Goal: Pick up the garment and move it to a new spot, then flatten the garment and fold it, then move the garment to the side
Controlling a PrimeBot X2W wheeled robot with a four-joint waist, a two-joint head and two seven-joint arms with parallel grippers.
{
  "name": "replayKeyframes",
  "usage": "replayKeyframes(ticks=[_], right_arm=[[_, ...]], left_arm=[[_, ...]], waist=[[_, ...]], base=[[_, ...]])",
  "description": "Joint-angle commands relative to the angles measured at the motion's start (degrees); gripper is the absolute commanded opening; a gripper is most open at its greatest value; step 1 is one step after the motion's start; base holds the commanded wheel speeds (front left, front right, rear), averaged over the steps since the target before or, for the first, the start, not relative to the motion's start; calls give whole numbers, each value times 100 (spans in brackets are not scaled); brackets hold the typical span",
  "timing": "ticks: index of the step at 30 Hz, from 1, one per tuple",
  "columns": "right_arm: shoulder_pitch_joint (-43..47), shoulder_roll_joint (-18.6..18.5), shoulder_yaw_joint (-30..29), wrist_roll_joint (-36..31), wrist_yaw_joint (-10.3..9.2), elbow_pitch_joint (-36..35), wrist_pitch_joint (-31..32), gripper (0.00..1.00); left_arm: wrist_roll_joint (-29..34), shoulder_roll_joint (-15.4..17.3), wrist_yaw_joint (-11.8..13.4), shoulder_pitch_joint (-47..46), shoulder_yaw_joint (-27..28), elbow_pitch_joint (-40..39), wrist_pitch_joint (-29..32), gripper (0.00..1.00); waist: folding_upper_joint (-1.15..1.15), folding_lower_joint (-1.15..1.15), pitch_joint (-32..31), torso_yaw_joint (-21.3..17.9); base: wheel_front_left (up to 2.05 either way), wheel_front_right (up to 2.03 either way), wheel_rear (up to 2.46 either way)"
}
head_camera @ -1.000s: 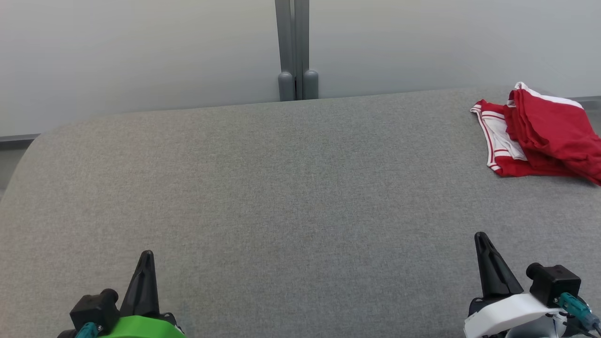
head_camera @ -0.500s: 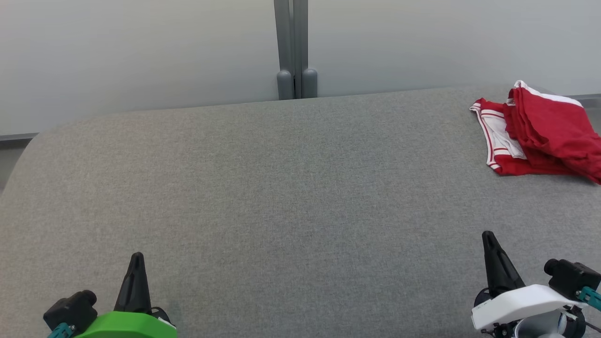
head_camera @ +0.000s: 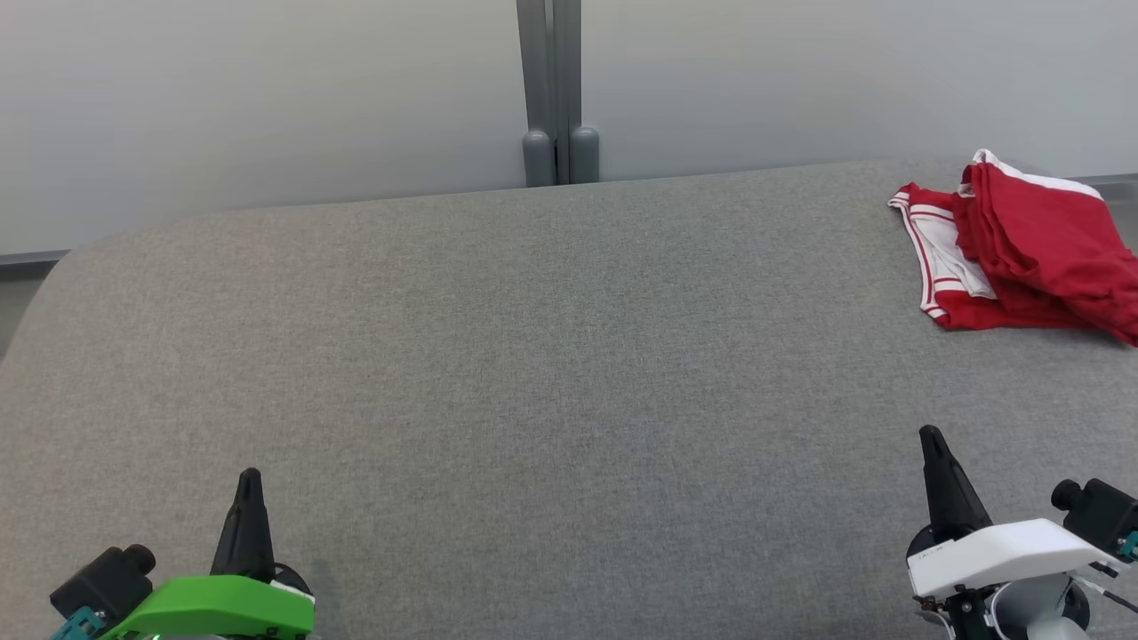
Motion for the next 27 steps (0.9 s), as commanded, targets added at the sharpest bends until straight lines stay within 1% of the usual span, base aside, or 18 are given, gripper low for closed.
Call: replayKeyframes(ticks=[1,27], right_arm=[[-150,-4,-34,206,-3,-43,44,0],[-376,38,-176,2004,-4,84,481,0]], left_arm=[[-220,0,-27,-195,42,-82,47,0],[-1942,-43,-102,-379,225,-66,516,0]], waist=[[0,0,2,-1],[0,0,47,-29]], base=[[0,0,0],[0,0,0]])
